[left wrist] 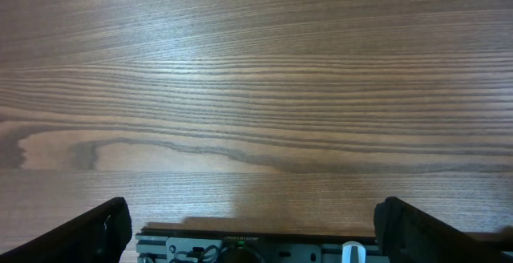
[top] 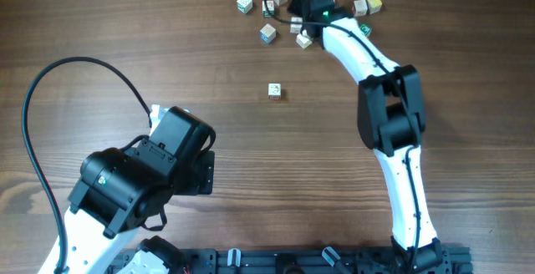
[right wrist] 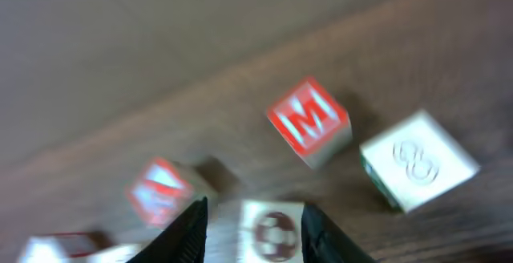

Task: Form a horizontal line
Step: 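Lower the right gripper and close it on the soccer-ball block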

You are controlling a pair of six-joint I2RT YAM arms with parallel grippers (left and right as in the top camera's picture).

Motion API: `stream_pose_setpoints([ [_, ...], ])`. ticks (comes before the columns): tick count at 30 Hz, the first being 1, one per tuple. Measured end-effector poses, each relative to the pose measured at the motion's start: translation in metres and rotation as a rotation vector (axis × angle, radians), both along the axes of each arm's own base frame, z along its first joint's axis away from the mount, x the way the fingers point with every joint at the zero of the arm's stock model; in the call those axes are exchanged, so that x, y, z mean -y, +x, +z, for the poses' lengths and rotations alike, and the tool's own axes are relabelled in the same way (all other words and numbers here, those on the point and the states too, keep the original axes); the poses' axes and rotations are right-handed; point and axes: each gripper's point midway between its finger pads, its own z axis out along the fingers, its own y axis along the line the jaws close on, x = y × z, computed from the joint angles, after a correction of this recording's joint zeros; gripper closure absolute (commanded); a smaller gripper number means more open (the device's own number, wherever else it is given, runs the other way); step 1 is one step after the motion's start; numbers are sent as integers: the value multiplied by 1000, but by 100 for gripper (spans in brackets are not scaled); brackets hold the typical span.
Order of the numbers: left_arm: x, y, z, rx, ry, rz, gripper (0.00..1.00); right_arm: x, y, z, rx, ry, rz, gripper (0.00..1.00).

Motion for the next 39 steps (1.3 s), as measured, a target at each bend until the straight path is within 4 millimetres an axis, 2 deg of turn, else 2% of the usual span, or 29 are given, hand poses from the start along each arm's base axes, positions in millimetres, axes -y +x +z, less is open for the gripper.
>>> stream_pose_setpoints([
  [4,0,0,0,0,0,0,0,3,-8,92,102,10,16,59],
  [8,0,0,0,0,0,0,0,11,-32,182,195,8,36,43],
  [10,0,0,0,0,0,0,0,14,-40,205,217,8,39,37],
  [12,0,0,0,0,0,0,0,16,-45,212,217,-4,45,36],
  [14,0,0,0,0,0,0,0,15,-44,198,182,-19,54,36],
  [17,0,0,0,0,0,0,0,6,-34,145,97,-31,91,30],
  [18,0,0,0,0,0,0,0,2,-30,118,55,-35,106,26],
  [19,0,0,0,0,0,0,0,-3,-27,68,-23,-42,123,15],
  [23,0,0,0,0,0,0,0,-6,-31,-18,-157,-57,138,13],
  [25,0,0,0,0,0,0,0,-6,-31,-40,-180,-53,137,13],
  [27,0,0,0,0,0,0,0,-7,-29,-47,-178,-47,135,13],
  [36,0,0,0,0,0,0,0,-9,-15,-38,-107,-20,117,15],
  [39,0,0,0,0,0,0,0,-9,-13,-48,-110,-6,104,18],
])
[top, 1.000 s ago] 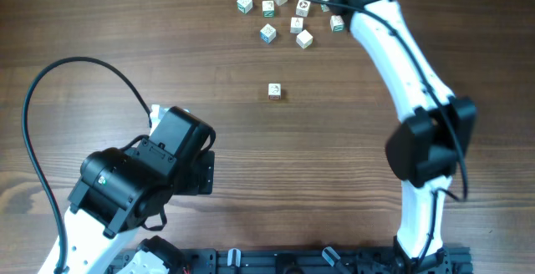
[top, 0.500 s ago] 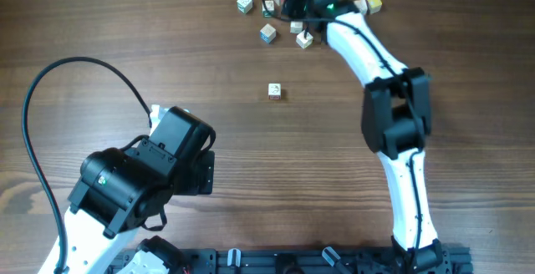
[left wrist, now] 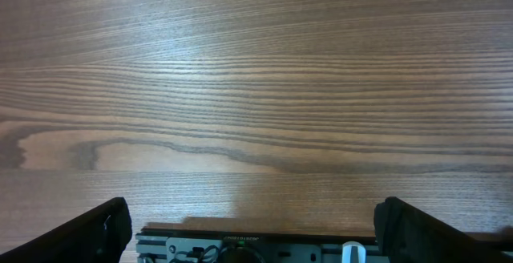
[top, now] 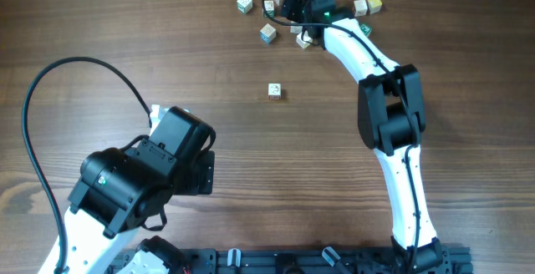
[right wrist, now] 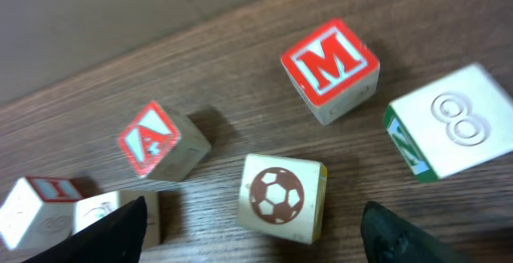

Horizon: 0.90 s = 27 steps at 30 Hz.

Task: Form a horizontal line
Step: 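Lower the right gripper and close it on the soccer-ball block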

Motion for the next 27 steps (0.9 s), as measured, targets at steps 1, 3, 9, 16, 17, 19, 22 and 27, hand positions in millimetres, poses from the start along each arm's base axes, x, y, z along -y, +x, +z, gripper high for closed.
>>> stream_pose_setpoints([
  [1,0,0,0,0,0,0,0,0,0,-5,-7,1,-3,18],
  [3,0,0,0,0,0,0,0,1,2,-11,-1,9,-16,19],
  [9,0,0,0,0,0,0,0,2,9,-12,25,29,-37,33],
  [16,0,0,0,0,0,0,0,8,12,-16,26,32,-61,54],
  [17,0,0,0,0,0,0,0,9,12,-17,26,30,-61,57],
  [19,0,0,0,0,0,0,0,9,12,-18,24,25,-58,64],
  [22,0,0,0,0,0,0,0,10,13,-17,30,15,-57,69],
  [27,0,0,0,0,0,0,0,9,15,-14,39,17,-56,71],
])
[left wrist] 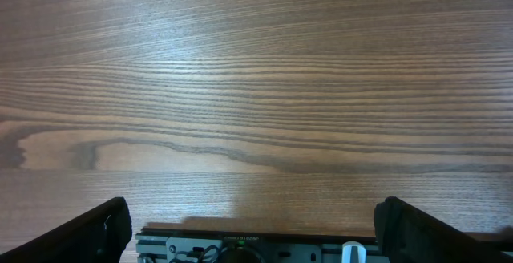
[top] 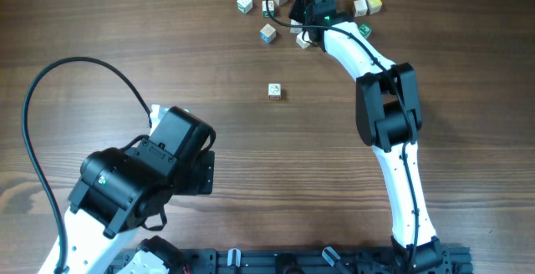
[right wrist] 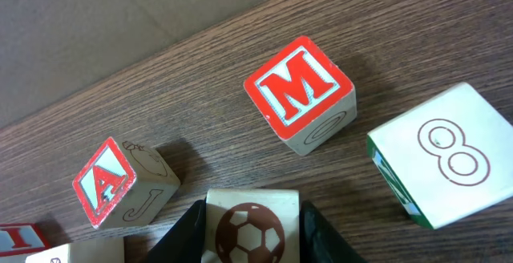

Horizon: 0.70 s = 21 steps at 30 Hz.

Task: Form a horizontal line
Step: 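Lower the right gripper and close it on the soccer-ball block, then lift the soccer-ball block and carry it toward the baseball block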

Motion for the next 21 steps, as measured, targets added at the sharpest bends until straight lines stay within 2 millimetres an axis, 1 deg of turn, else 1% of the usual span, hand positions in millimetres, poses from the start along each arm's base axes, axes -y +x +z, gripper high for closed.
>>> stream_pose_setpoints([
  [5,0,0,0,0,0,0,0,0,0,0,-1,-1,0,72],
  [10,0,0,0,0,0,0,0,0,-1,5,4,-35,30,72],
  [13,0,0,0,0,0,0,0,1,-4,18,7,-74,65,72],
  [14,0,0,0,0,0,0,0,2,-6,29,9,-87,76,72],
  [16,0,0,0,0,0,0,0,3,-9,57,31,-102,92,72],
  [18,0,0,0,0,0,0,0,5,-15,95,56,-113,106,72],
  [19,0,0,0,0,0,0,0,6,-19,120,77,-115,111,72],
  [20,0,0,0,0,0,0,0,9,-30,160,105,-121,119,72],
  [21,0,0,0,0,0,0,0,12,-37,185,128,-120,121,72],
])
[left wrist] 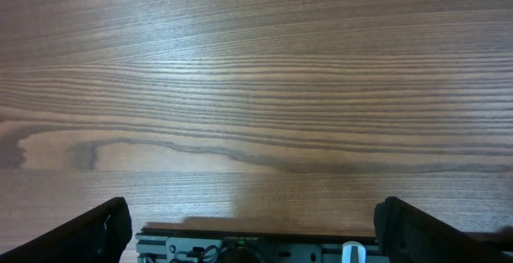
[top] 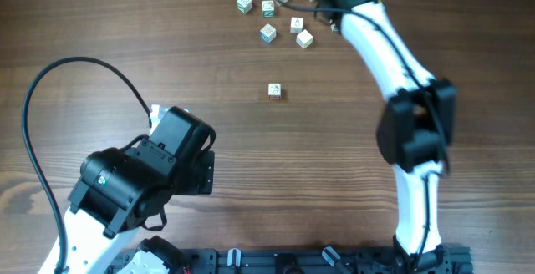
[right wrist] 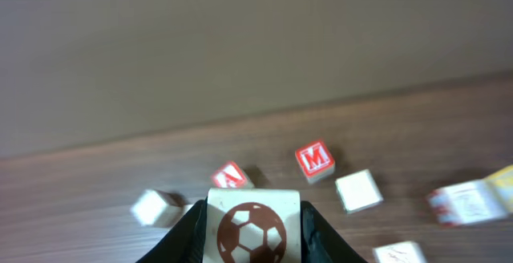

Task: Form a horizontal line
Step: 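Lift the soccer-ball block and carry it toward the baseball block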

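Observation:
A wooden block with a brown soccer ball [right wrist: 253, 229] is held between the fingers of my right gripper [right wrist: 253, 232], which is shut on it high above the table. Below it lie loose letter blocks: a red M block [right wrist: 314, 158], a red A block [right wrist: 230, 174] and a plain white block [right wrist: 358, 191]. In the overhead view the right arm [top: 376, 40] reaches to the far edge, with the cluster of blocks [top: 296, 24] to its left. One block [top: 274, 90] sits alone mid-table. My left gripper [left wrist: 256, 229] is open over bare wood.
The left arm [top: 142, 174] rests at the near left with its black cable looping beside it. More blocks [top: 243, 4] lie at the far middle. A blurred red and yellow block [right wrist: 461, 201] lies right of the cluster. The robot base rail [top: 292, 261] runs along the near edge.
My right gripper, shut on the soccer block down among the other blocks, is now high above them with the block still in it. The left arm has not moved.
My right gripper's fingers stood close beside the soccer block in the far cluster. Then they were wide apart around it, then shut on it on the table. Now the block hangs well above the cluster. The left arm stayed still throughout.

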You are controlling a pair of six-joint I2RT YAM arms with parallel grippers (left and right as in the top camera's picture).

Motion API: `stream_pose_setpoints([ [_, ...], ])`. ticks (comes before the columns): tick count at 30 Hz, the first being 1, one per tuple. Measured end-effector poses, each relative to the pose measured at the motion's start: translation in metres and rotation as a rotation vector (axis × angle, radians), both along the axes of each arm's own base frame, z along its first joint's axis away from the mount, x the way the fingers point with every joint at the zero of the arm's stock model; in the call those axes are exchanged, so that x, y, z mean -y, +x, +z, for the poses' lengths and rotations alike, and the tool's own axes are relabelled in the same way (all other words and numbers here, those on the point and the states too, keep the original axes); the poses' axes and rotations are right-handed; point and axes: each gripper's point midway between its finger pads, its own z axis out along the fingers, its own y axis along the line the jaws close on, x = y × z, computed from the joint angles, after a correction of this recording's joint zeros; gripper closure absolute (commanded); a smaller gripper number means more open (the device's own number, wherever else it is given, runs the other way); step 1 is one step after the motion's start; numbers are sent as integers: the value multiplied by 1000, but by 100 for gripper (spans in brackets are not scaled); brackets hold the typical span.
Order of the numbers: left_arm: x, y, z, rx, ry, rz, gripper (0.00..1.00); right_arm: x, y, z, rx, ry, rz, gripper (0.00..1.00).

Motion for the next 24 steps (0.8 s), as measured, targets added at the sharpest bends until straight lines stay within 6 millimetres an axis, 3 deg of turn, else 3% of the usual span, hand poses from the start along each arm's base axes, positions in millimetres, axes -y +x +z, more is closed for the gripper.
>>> stream_pose_setpoints([
  [4,0,0,0,1,0,0,0,16,-47,64,-23,-22,10,71],
  [6,0,0,0,0,0,0,0,24,-74,77,-76,-41,13,71],
  [8,0,0,0,-1,0,0,0,30,-92,76,-135,-60,14,71],
  [10,0,0,0,0,0,0,0,37,-118,58,-257,-92,23,71],
  [14,0,0,0,0,0,0,0,40,-142,23,-410,-122,44,71],
  [24,0,0,0,0,0,0,0,41,-159,-85,-573,-141,46,72],
])
